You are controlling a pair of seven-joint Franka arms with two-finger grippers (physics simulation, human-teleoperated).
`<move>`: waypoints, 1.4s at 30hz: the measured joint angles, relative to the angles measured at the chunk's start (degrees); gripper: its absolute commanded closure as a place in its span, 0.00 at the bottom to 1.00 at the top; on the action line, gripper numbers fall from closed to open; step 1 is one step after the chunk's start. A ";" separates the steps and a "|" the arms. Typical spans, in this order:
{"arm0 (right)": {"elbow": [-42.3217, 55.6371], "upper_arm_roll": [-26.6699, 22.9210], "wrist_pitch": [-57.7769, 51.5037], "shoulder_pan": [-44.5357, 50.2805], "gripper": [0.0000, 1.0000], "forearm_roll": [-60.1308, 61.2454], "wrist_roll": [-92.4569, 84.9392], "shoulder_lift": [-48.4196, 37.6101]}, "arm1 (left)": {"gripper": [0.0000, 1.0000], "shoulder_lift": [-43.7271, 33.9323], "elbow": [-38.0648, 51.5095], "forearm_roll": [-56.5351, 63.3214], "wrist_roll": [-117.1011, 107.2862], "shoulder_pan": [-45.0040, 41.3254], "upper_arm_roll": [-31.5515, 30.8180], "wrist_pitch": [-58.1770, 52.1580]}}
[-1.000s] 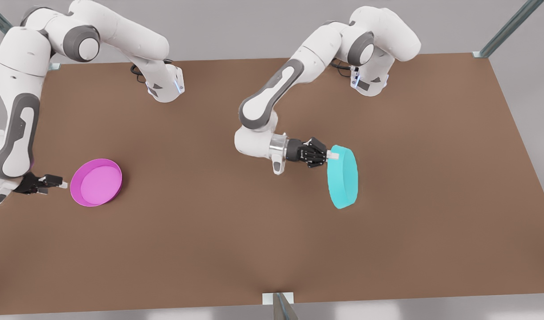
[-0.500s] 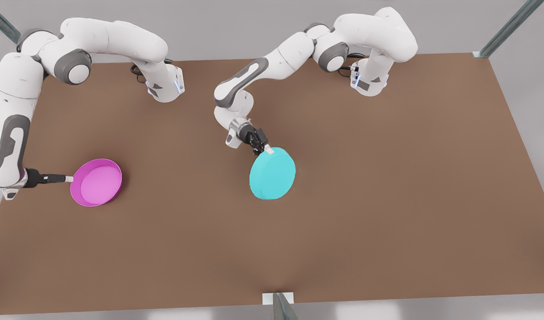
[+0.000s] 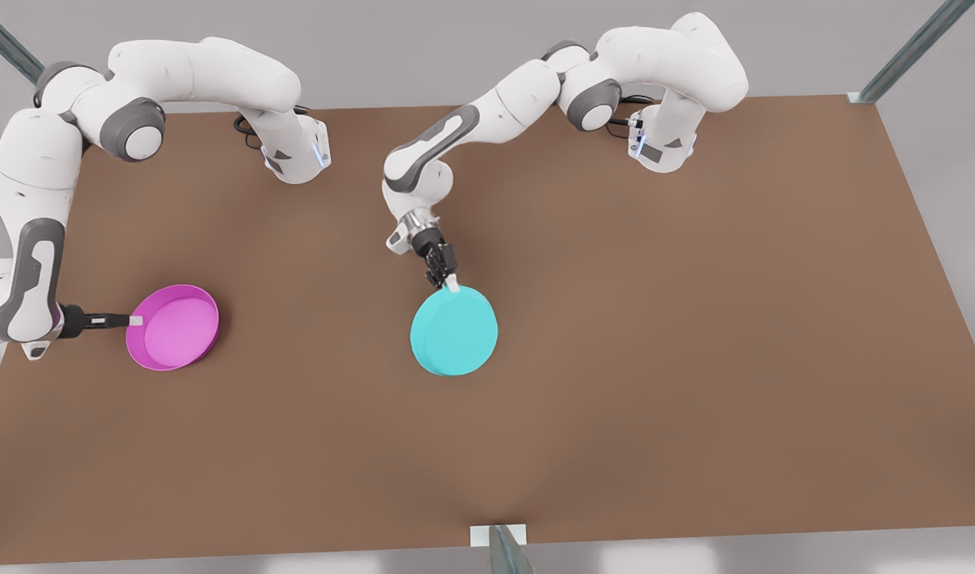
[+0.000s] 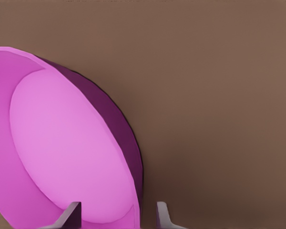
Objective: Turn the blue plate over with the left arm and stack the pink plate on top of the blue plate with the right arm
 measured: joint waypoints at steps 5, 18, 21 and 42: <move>-0.03 0.08 0.36 0.09 0.51 -0.01 0.59 0.00 | 0.00 0.02 3.38 -1.64 -4.13 2.16 -3.80 5.28; -0.14 0.30 3.09 0.27 0.50 0.17 0.88 0.84 | 0.00 -9.17 3.36 -39.71 -25.97 4.48 -11.13 29.78; -0.14 0.27 3.12 0.26 0.55 0.26 0.88 0.88 | 0.02 -27.87 -13.46 -53.52 -20.12 10.01 -11.08 23.46; -0.23 1.02 5.20 0.34 0.68 0.26 0.18 1.67 | 0.00 -69.16 -37.65 -84.44 74.35 101.63 -6.34 9.15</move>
